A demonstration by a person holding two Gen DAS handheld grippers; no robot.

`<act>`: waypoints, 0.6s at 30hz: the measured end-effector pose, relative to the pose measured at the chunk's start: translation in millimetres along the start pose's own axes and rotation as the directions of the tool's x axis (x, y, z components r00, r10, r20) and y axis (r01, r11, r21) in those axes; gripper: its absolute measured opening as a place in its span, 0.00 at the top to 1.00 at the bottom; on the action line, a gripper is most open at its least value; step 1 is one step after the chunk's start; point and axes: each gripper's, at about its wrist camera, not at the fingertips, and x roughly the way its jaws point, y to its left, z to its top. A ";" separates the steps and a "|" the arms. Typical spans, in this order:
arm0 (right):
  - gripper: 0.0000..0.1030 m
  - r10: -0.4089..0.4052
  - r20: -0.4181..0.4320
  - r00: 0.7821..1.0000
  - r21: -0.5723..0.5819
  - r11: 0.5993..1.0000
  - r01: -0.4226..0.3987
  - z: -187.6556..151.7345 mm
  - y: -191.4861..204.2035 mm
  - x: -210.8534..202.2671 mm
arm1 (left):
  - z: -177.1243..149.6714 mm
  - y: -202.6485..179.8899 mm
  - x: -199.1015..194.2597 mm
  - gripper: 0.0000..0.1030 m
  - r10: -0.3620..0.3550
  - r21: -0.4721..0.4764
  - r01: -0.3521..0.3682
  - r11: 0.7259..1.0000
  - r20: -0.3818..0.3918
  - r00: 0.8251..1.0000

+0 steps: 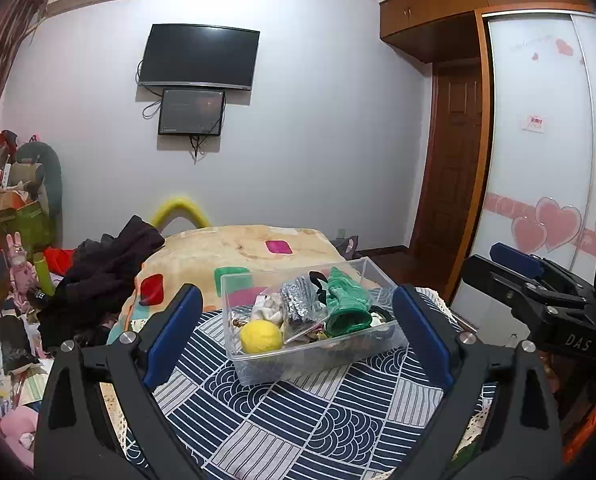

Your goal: Organize soft objects

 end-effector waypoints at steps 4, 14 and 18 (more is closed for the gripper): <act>0.15 0.003 -0.004 1.000 0.009 1.000 -0.003 -0.5 -0.9 -0.5 | -1.0 -0.9 0.9 0.06 0.001 0.002 -0.001 1.000 -0.001 1.000; 0.15 0.007 -0.015 1.000 0.010 1.000 -0.007 -1.9 -0.3 -1.6 | -1.2 -2.3 2.3 0.06 0.008 0.006 -0.008 1.000 -0.003 1.000; 0.15 0.009 -0.015 1.000 0.009 1.000 -0.009 -1.7 -0.7 -2.0 | -1.2 -2.5 2.0 0.06 0.005 0.003 -0.005 1.000 -0.003 1.000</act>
